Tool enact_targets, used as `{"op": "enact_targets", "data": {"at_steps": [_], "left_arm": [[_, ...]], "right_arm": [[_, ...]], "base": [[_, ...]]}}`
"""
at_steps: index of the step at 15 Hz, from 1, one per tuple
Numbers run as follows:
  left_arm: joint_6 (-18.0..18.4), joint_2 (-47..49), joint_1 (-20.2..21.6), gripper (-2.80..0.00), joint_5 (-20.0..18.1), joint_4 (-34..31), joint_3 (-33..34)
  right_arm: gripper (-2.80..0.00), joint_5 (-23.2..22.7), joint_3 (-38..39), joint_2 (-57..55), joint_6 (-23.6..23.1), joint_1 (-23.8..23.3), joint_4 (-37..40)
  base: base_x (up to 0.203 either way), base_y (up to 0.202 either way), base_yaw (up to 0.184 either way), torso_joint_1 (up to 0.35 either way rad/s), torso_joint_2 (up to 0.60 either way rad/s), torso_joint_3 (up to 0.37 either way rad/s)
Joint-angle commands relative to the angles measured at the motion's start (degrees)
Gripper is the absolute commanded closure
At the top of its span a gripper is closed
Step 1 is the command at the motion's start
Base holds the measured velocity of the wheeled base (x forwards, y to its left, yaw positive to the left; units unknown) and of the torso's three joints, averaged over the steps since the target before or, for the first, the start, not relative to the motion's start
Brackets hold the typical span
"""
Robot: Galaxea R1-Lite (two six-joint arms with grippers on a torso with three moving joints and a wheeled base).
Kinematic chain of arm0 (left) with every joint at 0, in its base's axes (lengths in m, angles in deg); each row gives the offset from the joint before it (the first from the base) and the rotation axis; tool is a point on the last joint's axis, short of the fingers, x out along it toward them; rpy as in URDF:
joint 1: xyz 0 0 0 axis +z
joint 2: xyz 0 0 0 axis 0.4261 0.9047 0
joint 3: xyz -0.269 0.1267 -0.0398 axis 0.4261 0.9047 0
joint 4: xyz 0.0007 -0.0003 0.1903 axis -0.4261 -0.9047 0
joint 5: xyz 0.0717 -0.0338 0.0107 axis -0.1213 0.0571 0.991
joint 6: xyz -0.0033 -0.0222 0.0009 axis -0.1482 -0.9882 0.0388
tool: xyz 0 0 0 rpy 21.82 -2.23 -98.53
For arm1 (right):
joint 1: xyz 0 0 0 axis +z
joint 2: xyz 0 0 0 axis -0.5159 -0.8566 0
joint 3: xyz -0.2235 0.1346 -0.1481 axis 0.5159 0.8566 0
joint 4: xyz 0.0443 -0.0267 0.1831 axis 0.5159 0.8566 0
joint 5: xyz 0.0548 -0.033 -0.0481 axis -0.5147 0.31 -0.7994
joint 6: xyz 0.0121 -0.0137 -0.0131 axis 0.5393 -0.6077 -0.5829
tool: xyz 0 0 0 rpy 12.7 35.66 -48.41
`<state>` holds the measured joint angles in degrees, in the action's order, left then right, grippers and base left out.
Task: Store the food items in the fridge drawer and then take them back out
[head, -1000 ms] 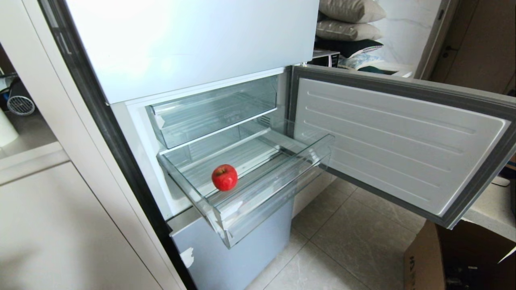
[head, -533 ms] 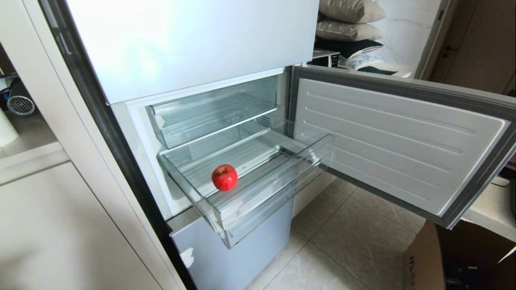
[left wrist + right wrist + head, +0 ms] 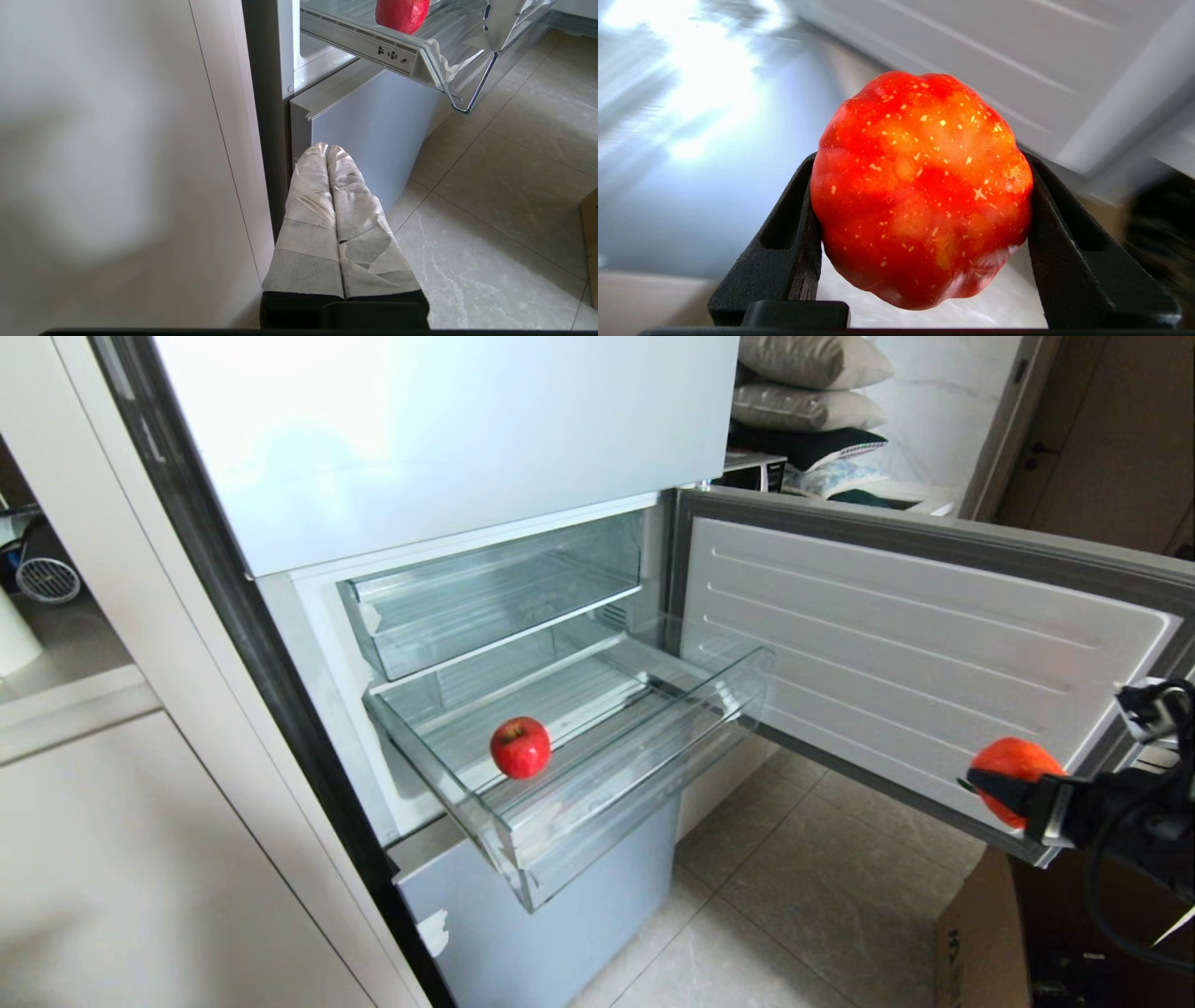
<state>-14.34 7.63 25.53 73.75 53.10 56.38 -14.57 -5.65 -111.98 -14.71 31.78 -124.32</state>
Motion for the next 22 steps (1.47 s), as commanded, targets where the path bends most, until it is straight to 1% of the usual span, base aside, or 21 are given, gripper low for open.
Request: {"op": "enact_targets", "data": {"at_steps": [1,2,4,7,11,14,16,17,19,20,22], "left_arm": [[0.0,0.1,0.0,0.0,0.0,0.0,0.0],[0.0,0.1,0.0,0.0,0.0,0.0,0.0],[0.0,0.1,0.0,0.0,0.0,0.0,0.0],[0.0,0.1,0.0,0.0,0.0,0.0,0.0],[0.0,0.1,0.0,0.0,0.0,0.0,0.0],[0.0,0.1,0.0,0.0,0.0,0.0,0.0],[0.0,0.1,0.0,0.0,0.0,0.0,0.0],[0.0,0.1,0.0,0.0,0.0,0.0,0.0],[0.0,0.1,0.0,0.0,0.0,0.0,0.0],[0.0,0.1,0.0,0.0,0.0,0.0,0.0],[0.0,0.1,0.0,0.0,0.0,0.0,-0.1]], "right_arm": [[0.0,2.3,-7.3,-9.2,2.3,9.2,0.0],[0.0,2.8,-10.8,-12.4,3.0,11.2,-0.1],[0.0,3.7,-16.9,-17.6,3.7,13.4,-0.6],[0.0,4.6,-24.8,-22.7,4.3,13.9,-0.8],[0.0,5.2,-38.3,-30.7,3.9,14.5,-0.8],[0.0,5.0,-45.4,-34.7,3.4,17.8,-0.9],[0.0,5.2,-49.7,-37.6,1.2,20.2,-1.0],[0.0,5.2,-51.0,-39.1,-0.2,21.0,-2.4],[0.0,5.2,-55.2,-42.8,-1.5,21.9,-5.2],[0.0,5.4,-57.8,-45.3,-2.8,22.6,-5.9],[0.0,5.8,-61.1,-49.5,-6.9,23.5,-7.6]], "base": [[0.0,0.0,0.0,0.0,0.0,0.0],[0.0,0.0,0.0,0.0,0.0,0.0],[0.0,0.0,0.0,0.0,0.0,0.0],[0.0,0.0,0.0,0.0,0.0,0.0],[0.0,0.0,0.0,0.0,0.0,0.0],[0.0,0.0,0.0,0.0,0.0,0.0],[0.0,0.0,0.0,0.0,0.0,0.0],[0.0,0.0,0.0,0.0,0.0,0.0],[0.0,0.0,0.0,0.0,0.0,0.0],[0.0,0.0,0.0,0.0,0.0,0.0],[0.0,0.0,0.0,0.0,0.0,0.0]]}}
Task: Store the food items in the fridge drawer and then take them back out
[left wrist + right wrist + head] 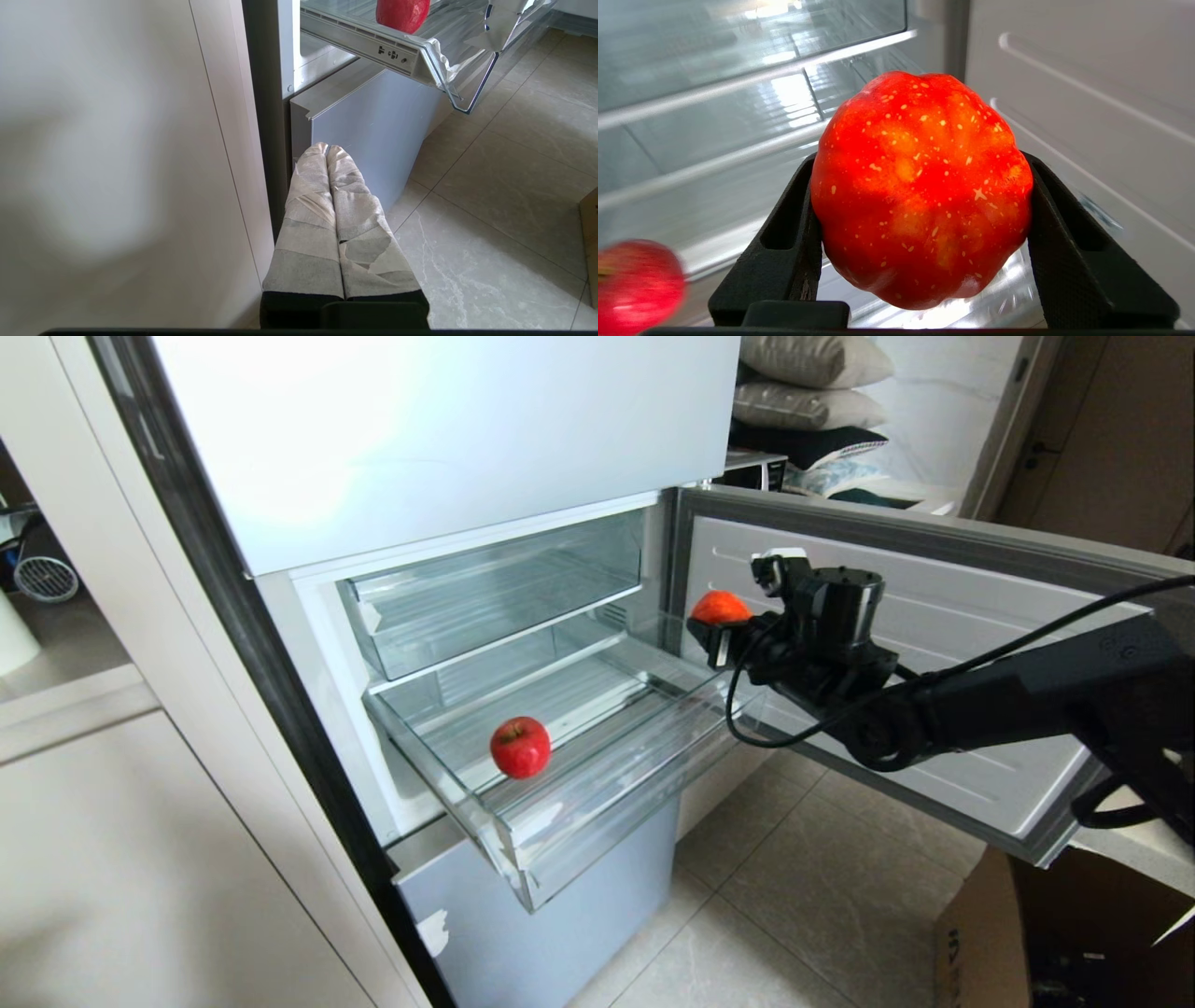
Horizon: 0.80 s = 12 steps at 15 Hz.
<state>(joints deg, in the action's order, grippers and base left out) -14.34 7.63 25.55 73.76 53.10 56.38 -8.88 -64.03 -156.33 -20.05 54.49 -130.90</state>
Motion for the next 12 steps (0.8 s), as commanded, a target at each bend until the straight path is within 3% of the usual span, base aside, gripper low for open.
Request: {"op": "enact_targets", "data": {"at_steps": [1,5,12], "left_arm": [[0.0,0.1,0.0,0.0,0.0,0.0,0.0],[0.0,0.1,0.0,0.0,0.0,0.0,-0.1],[0.0,0.1,0.0,0.0,0.0,0.0,0.0]], "right_arm": [[0.0,0.2,-5.0,-7.0,-2.3,1.3,-2.1],[0.0,0.0,-13.1,-11.4,-2.9,3.0,-3.0],[0.0,-2.1,-17.2,-11.3,-3.2,5.6,4.4]], "base": [[0.0,0.0,0.0,0.0,0.0,0.0],[0.0,0.0,0.0,0.0,0.0,0.0],[0.0,0.0,0.0,0.0,0.0,0.0]]}}
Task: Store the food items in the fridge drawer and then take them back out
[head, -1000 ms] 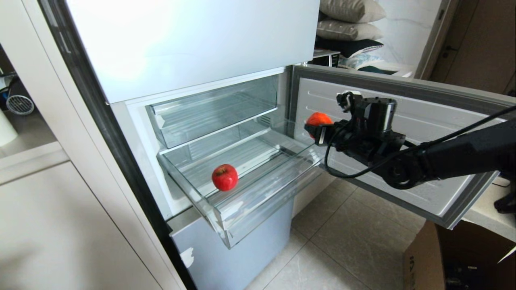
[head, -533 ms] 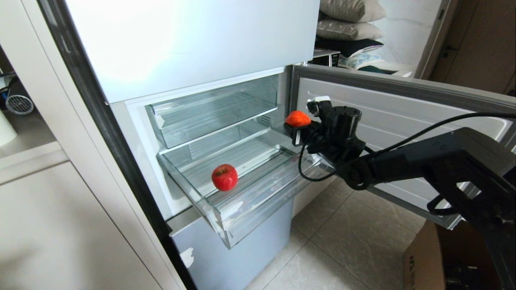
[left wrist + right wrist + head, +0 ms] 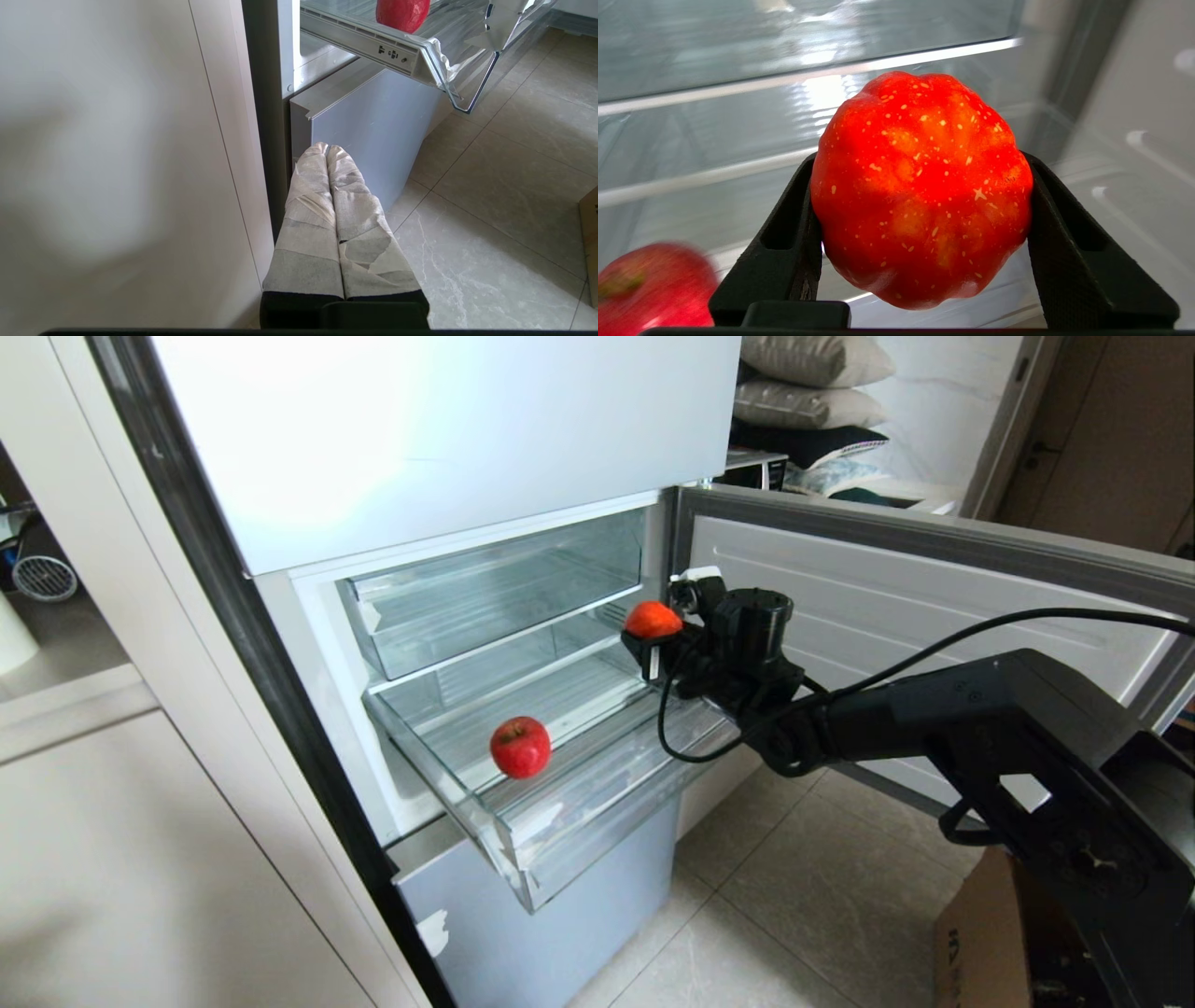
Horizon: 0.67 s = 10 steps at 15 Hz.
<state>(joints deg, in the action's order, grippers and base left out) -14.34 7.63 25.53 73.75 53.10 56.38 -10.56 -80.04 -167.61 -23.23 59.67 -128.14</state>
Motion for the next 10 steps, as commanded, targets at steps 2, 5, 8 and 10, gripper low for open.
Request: {"op": "enact_targets", "data": {"at_steps": [2,5,8,10], "left_arm": [[0.0,0.1,0.0,0.0,0.0,0.0,0.0],[0.0,0.1,0.0,0.0,0.0,0.0,-0.1],[0.0,0.1,0.0,0.0,0.0,0.0,0.0],[0.0,0.1,0.0,0.0,0.0,0.0,-0.1]], "right_arm": [[0.0,-0.9,-3.7,-0.9,0.0,0.5,5.2],[0.0,-0.9,-7.4,-1.2,-0.2,0.2,9.7],[0.0,-0.8,-10.3,-1.4,-0.2,0.3,12.9],[0.0,-0.6,-10.6,-1.3,-0.2,0.3,13.8]], "base": [[0.0,0.0,0.0,0.0,0.0,0.0],[0.0,0.0,0.0,0.0,0.0,0.0],[0.0,0.0,0.0,0.0,0.0,0.0],[0.0,0.0,0.0,0.0,0.0,0.0]]}}
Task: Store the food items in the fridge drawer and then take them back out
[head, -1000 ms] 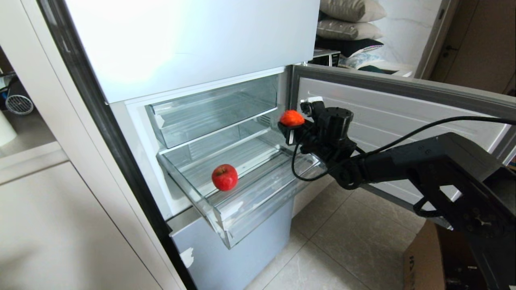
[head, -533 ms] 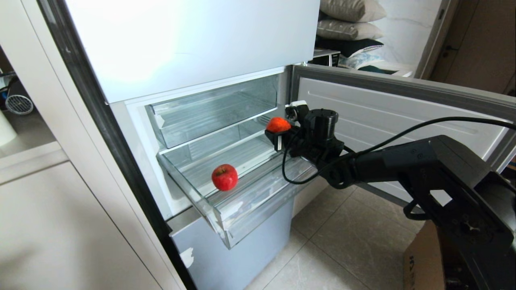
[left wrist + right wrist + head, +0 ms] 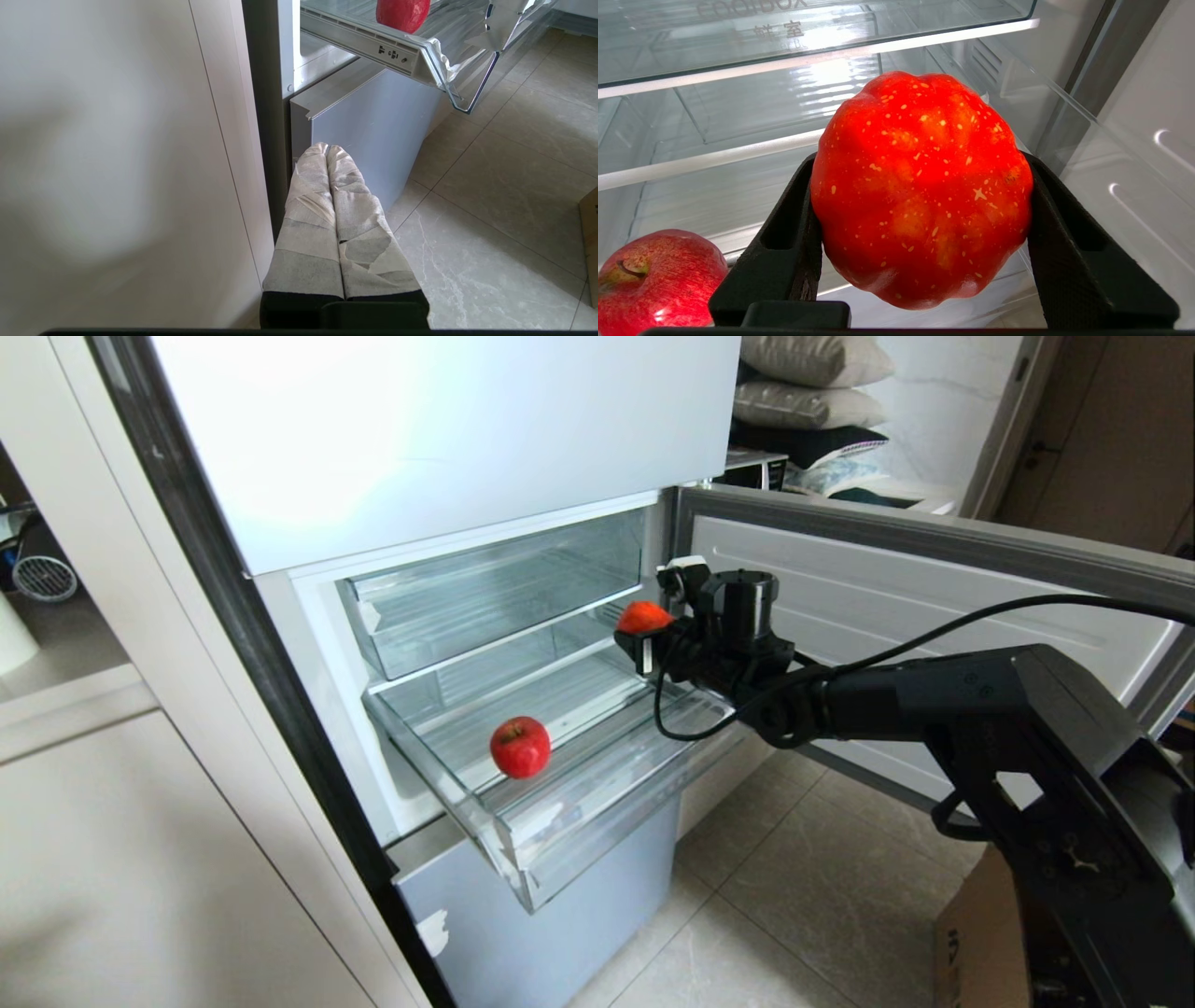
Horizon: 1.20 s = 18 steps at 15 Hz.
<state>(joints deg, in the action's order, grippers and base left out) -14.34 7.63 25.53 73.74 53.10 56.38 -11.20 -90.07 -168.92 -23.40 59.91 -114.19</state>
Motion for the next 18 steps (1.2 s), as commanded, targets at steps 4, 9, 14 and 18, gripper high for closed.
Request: {"op": "enact_targets", "data": {"at_steps": [4,9,14,18], "left_arm": [[0.0,0.1,0.0,0.0,0.0,0.0,0.0],[0.0,0.1,0.0,0.0,0.0,0.0,0.0],[0.0,0.1,0.0,0.0,0.0,0.0,0.0],[0.0,0.1,0.0,0.0,0.0,0.0,-0.1]], "right_arm": [[0.0,0.1,-0.6,-0.1,-0.1,0.1,0.1],[0.0,0.2,-0.4,-0.3,-0.1,0.1,0.2],[-2.8,0.3,-0.4,-0.3,0.0,0.0,0.8],[-2.8,0.8,-0.3,0.2,0.5,-0.3,0.7]], "base": [[0.0,0.0,0.0,0.0,0.0,0.0],[0.0,0.0,0.0,0.0,0.0,0.0],[0.0,0.0,0.0,0.0,0.0,0.0],[0.0,0.0,0.0,0.0,0.0,0.0]]}}
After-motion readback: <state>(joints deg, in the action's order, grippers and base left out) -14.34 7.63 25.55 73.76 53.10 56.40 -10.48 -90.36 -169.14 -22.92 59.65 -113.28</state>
